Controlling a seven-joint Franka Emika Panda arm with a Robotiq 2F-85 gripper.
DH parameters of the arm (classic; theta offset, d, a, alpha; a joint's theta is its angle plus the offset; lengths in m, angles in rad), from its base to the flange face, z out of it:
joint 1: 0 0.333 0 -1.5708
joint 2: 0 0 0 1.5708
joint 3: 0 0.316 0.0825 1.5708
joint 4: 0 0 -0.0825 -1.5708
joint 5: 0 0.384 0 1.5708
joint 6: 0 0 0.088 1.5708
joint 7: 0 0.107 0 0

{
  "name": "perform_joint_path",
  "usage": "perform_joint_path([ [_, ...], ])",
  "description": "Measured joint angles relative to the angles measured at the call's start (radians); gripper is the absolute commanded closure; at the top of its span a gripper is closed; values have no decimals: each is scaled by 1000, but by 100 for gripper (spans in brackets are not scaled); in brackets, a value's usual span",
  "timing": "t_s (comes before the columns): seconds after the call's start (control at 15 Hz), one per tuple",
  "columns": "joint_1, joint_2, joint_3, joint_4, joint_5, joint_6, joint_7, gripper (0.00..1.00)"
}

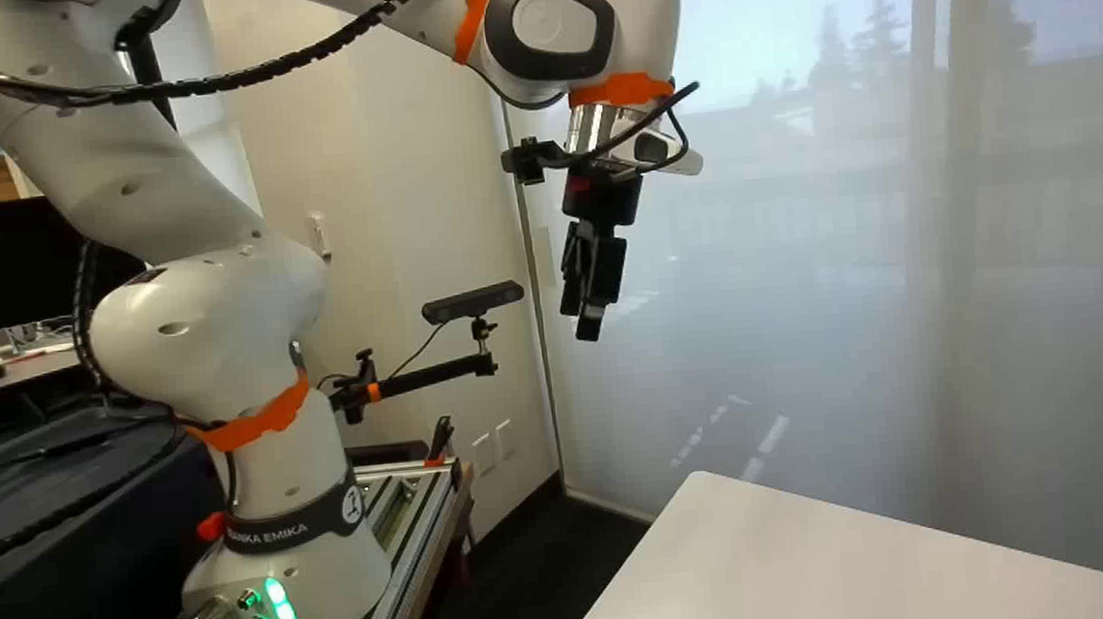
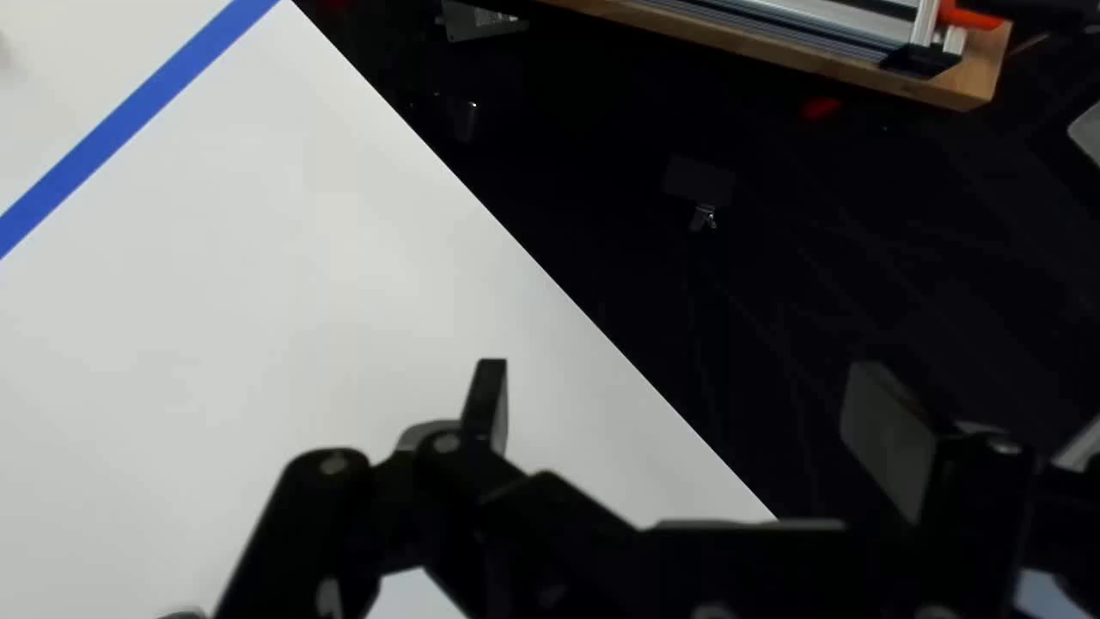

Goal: Remove the marker from the cup and put it on the table

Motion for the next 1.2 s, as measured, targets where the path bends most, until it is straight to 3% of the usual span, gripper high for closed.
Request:
perform_joint_path([
  [0.73, 0, 3, 0, 0, 0, 5, 8, 0],
  [0.93, 0, 26, 6, -22, 0, 147, 63, 0],
  [1.2, 0, 93, 24, -69, 3, 449, 127, 0],
])
